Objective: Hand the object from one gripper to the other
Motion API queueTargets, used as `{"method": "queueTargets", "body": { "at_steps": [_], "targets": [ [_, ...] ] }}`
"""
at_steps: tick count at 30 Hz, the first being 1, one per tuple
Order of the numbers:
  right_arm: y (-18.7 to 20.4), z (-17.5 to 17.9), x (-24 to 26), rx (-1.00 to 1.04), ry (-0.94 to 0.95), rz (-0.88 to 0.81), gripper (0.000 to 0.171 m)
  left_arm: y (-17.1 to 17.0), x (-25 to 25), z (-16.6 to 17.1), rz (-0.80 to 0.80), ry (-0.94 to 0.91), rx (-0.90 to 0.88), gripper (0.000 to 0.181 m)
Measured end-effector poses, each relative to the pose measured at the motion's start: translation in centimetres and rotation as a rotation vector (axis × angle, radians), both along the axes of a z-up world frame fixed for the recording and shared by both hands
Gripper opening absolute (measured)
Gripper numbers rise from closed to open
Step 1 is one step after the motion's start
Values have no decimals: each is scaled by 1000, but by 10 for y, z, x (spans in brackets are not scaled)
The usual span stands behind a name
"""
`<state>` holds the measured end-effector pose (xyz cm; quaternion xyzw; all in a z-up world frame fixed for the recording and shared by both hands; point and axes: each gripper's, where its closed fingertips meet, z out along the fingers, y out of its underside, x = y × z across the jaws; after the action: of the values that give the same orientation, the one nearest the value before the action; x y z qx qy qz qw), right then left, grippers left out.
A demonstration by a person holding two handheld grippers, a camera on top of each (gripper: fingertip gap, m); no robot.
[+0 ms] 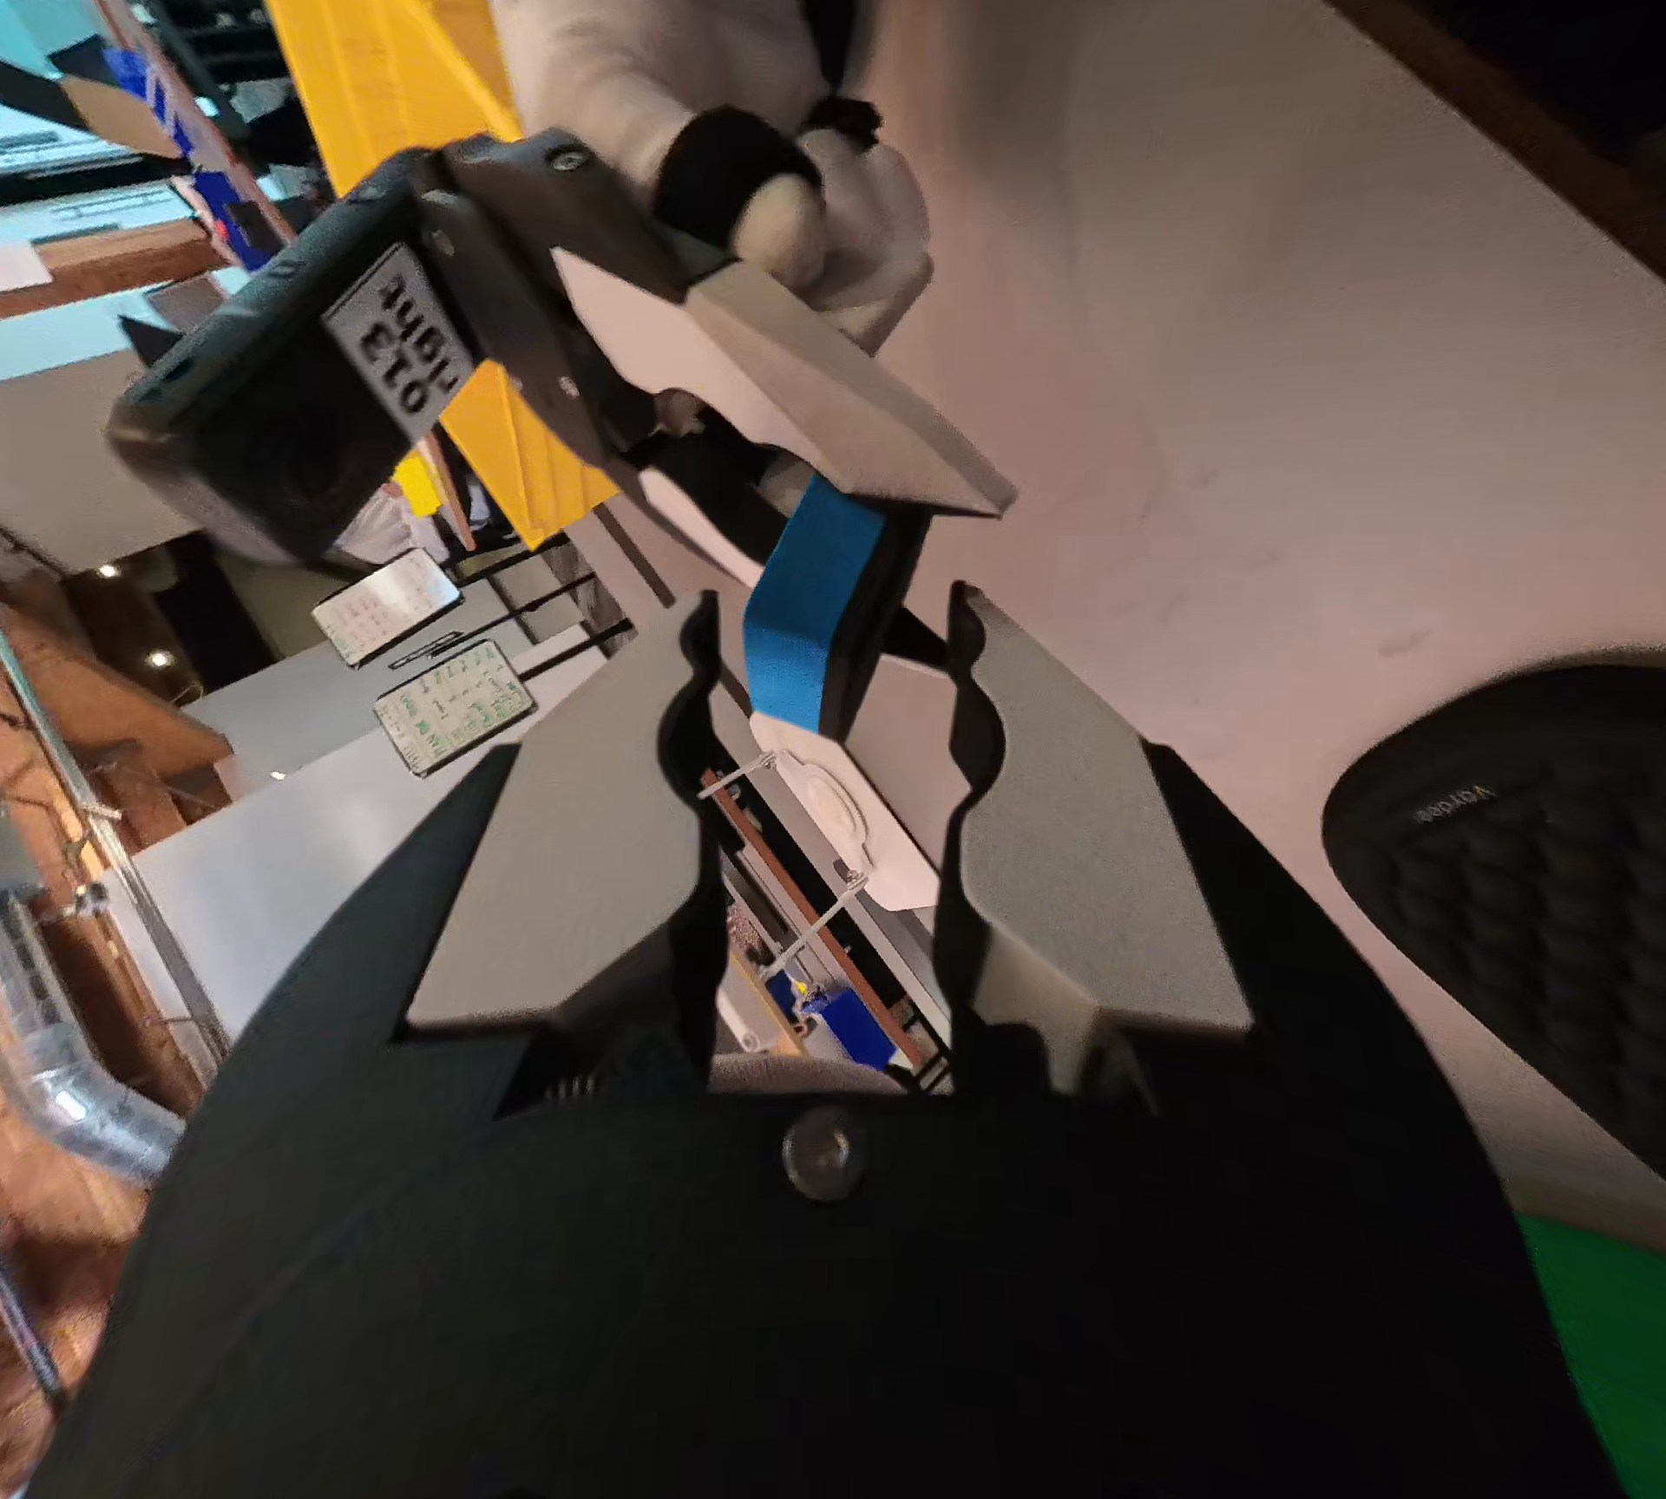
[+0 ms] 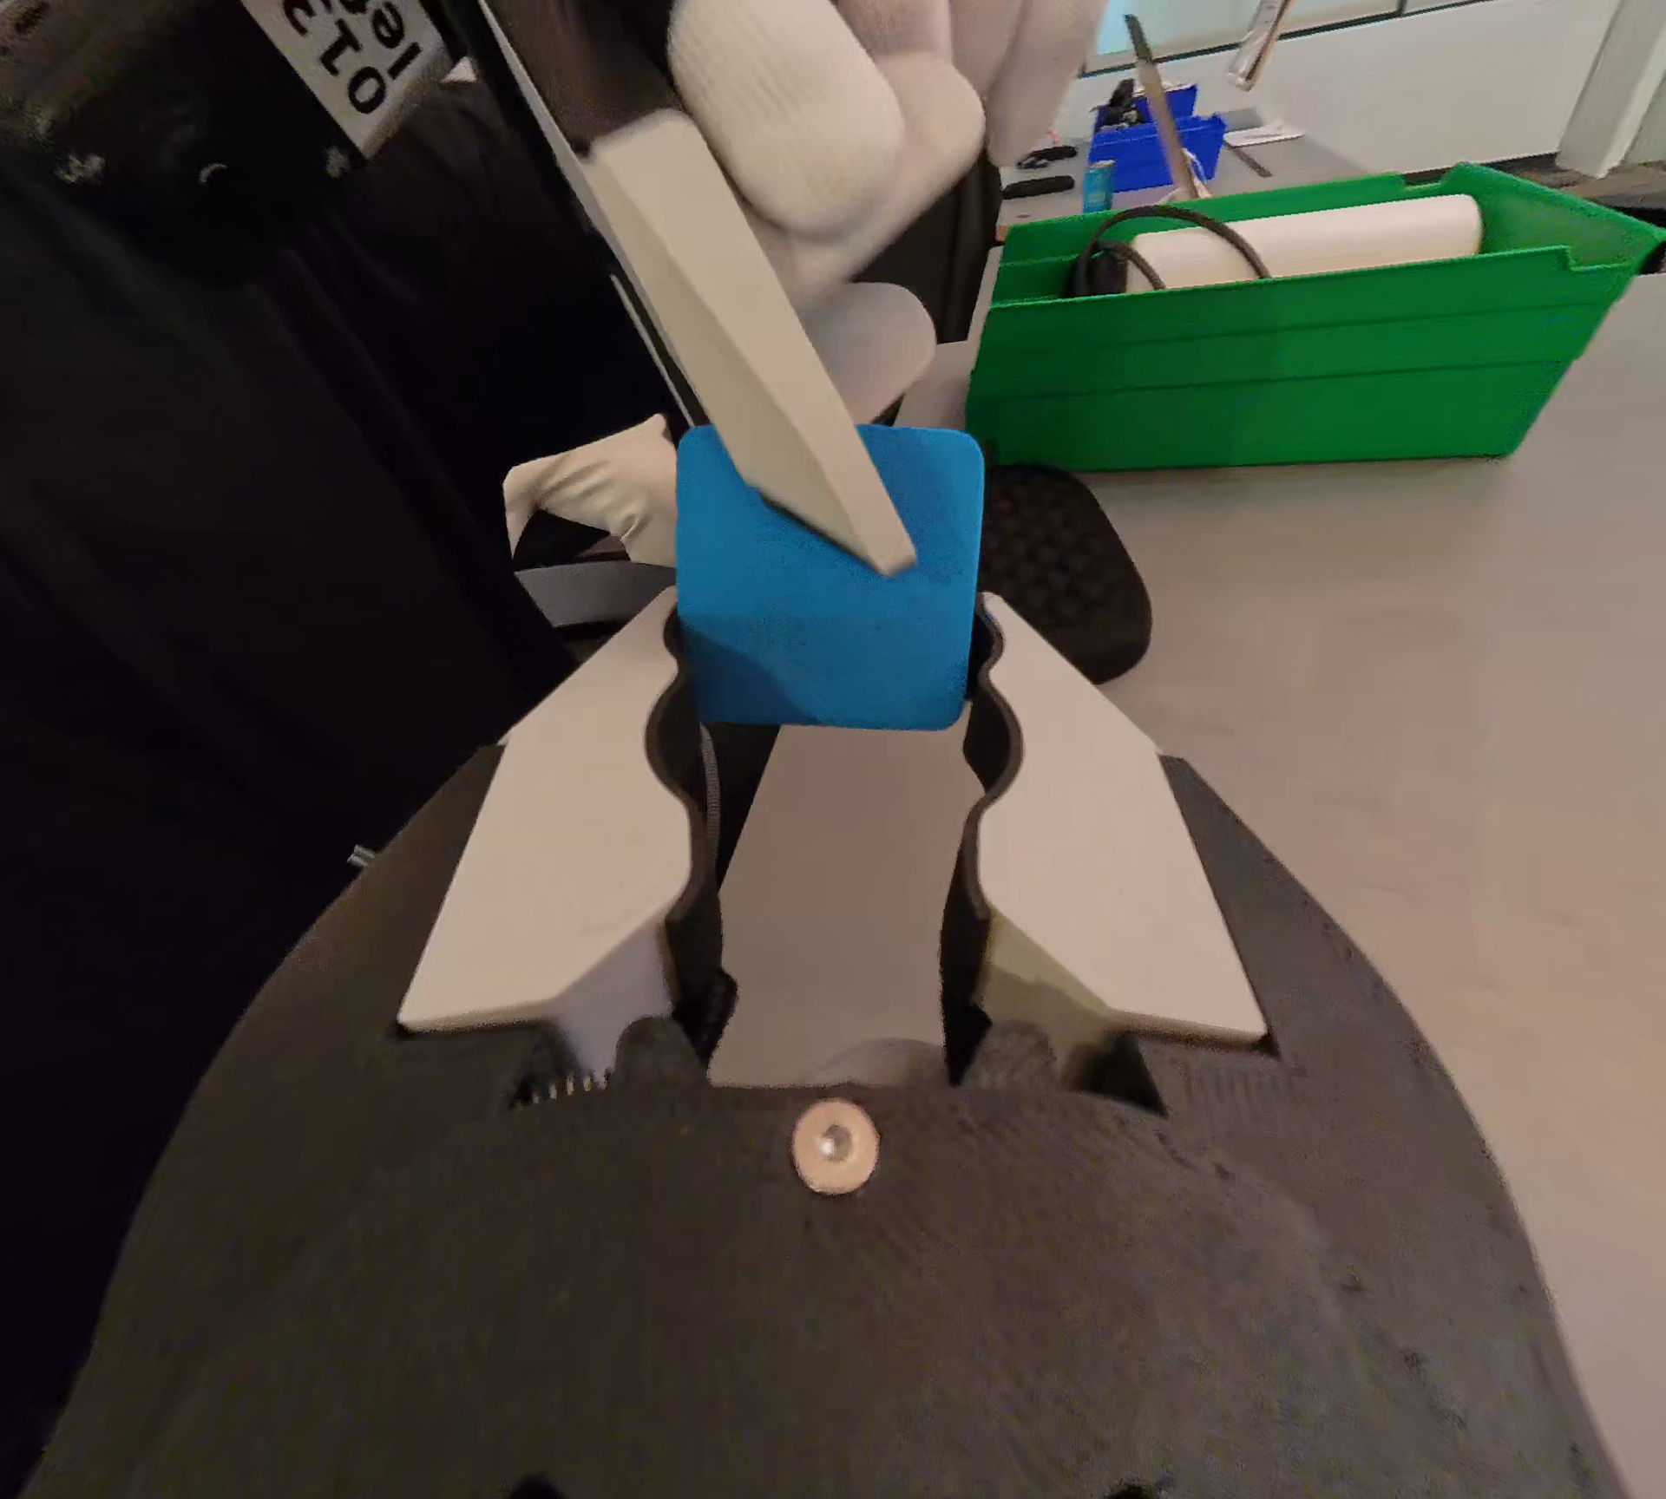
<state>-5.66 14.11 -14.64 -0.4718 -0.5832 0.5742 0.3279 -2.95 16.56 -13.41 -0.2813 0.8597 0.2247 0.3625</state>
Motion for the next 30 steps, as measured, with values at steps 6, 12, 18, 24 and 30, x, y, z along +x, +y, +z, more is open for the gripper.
{"method": "queueTargets", "body": {
  "at_steps": [6, 12, 18, 24, 30],
  "targets": [
    [-15, -6, 1, 46, -14, 70, 57, -15, 3, -13, -17, 43, -75, 25],
    [42, 30, 4, 294, 139, -330, 87, 23, -5, 9, 237, -162, -216, 22],
    [97, 50, 19, 1126, -53, -848, 88, 56, -11, 36, 531, -552, -773, 22],
    [115, 51, 8, 1440, -219, -1055, 90, 67, -9, 30, 693, -656, -1115, 22],
    [128, 39, 6, 1459, -262, -1133, 61, 64, -2, 9, 778, -631, -1169, 22]
  ]
}}
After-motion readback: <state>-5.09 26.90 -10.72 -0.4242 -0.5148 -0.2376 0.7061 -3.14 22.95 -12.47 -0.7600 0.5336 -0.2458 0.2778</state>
